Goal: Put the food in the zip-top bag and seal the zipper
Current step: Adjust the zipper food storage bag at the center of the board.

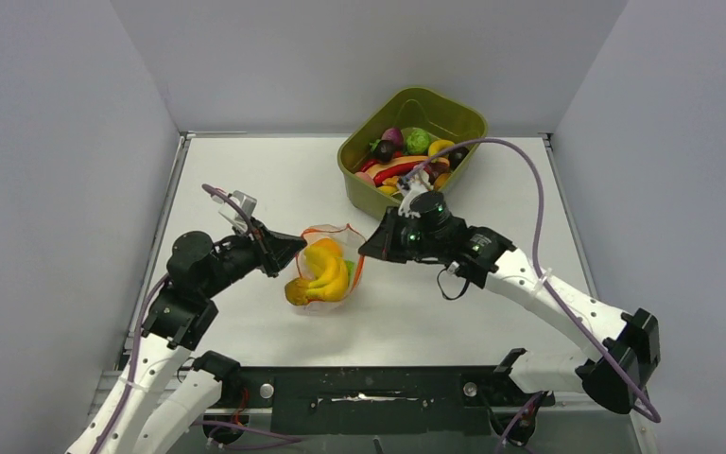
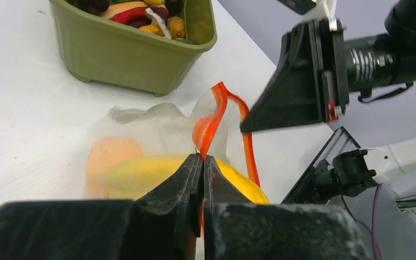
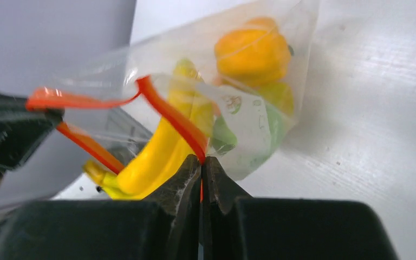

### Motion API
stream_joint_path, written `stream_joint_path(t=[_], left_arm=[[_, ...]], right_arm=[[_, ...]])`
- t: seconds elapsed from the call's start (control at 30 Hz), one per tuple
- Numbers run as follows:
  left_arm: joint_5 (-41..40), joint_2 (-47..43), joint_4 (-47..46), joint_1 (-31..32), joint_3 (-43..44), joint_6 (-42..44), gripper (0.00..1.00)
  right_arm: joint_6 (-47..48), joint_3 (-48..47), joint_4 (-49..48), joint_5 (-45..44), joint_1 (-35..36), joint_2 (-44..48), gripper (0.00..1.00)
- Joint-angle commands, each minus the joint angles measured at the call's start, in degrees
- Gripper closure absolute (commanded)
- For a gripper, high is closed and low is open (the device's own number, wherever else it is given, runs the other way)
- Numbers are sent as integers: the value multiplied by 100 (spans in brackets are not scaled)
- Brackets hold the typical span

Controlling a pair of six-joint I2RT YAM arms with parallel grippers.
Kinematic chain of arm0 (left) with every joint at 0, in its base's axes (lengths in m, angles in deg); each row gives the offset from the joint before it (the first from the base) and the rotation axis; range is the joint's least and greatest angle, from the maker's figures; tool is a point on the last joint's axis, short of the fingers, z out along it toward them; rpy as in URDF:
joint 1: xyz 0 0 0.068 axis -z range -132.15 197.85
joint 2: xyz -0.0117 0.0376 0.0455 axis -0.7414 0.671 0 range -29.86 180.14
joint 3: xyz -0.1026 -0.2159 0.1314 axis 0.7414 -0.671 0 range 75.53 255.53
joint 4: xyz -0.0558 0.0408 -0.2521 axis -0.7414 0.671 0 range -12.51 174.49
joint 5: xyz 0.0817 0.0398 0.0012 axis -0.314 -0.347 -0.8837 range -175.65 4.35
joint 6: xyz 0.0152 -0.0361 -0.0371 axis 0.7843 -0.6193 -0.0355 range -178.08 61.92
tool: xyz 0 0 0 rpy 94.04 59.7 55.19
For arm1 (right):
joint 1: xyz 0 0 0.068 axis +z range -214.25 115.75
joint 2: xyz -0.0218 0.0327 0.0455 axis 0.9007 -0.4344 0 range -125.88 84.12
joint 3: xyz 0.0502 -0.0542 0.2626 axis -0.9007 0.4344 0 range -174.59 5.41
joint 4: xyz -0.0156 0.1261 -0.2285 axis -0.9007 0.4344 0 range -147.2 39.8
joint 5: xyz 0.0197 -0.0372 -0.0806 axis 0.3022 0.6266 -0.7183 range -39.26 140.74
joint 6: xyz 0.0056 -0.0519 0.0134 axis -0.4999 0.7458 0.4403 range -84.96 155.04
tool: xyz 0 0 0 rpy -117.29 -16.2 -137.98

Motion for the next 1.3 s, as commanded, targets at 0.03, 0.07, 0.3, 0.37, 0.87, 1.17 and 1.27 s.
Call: stream_joint_path(t=[0.03,0.07,0.3,0.37,0.87,1.17,1.27], left_arm=[[-73,-97,497,9,846,70,100],[-47,-116,494,11,910,-59,100],[203,52,637,11,1349,-542,100],[186,71,649,10,1353,-529,100],[177,635,979,18,839,-242,100],[392,842,44,7,300,-767,100],[296,976,35,7,335,-740,100]], right_arm=[[-333,-383,-197,584,-647,49,100],[-371,-383,-230,631,-673,-13,100],[-74,-640,-125,870,-1111,-580,100],[4,-822,-58,1057,-1171,-858,100],[-752,-841,-996,1872,-1393,-1238,100],[173,-1128,27,1090,-1339,-1554,66],[-28,-431,-57,753,-965,-1141,59]])
